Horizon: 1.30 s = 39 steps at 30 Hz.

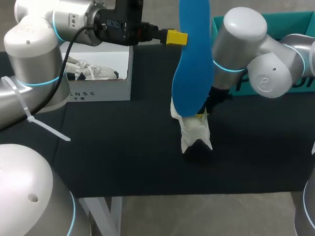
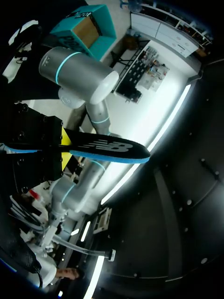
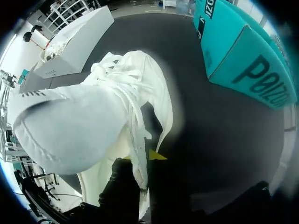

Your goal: Take the shoe out of the shoebox, open the shoe tongue, remove and reinsert the insole, then place the shoe into the shoebox

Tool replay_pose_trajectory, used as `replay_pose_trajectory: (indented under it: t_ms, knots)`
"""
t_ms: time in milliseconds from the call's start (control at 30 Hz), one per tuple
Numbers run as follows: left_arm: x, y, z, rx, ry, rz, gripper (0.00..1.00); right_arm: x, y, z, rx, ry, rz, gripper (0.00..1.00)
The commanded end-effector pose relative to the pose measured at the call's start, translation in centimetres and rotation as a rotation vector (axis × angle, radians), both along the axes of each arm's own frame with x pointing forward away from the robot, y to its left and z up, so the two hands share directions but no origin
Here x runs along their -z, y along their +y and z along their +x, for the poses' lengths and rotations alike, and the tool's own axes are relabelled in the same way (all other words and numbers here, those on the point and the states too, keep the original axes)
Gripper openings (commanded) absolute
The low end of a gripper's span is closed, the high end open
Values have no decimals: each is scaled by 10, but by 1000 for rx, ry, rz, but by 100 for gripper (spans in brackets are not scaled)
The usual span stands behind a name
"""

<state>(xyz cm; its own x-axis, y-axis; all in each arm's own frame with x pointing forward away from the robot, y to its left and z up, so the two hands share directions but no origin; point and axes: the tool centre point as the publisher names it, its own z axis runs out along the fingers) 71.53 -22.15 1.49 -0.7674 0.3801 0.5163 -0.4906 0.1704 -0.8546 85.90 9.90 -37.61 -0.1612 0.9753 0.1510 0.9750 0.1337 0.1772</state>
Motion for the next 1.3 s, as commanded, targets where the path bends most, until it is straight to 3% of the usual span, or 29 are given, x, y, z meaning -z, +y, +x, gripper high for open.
replay_pose_trajectory:
  t_ms: [33, 300, 567, 933, 967, 1000, 1300]
  knots:
    - [0, 0, 0, 0, 0, 0, 0, 4, -4, 0, -7, -8, 27, 0]
    - [0, 0, 0, 0, 0, 0, 0, 13, -4, 11, -11, 6, 41, 0]
    - [0, 0, 0, 0, 0, 0, 0, 23, -6, 11, 111, -35, 74, 0]
    - [0, 0, 0, 0, 0, 0, 0, 36, -3, 26, 172, -56, 134, 0]
    - [0, 0, 0, 0, 0, 0, 0, 35, -2, 26, 176, -43, 145, 9]
    - [0, 0, 0, 0, 0, 0, 0, 32, -2, 26, 183, -46, 167, 100]
    - [0, 0, 0, 0, 0, 0, 0, 2, -7, 7, 106, 25, 256, 100]
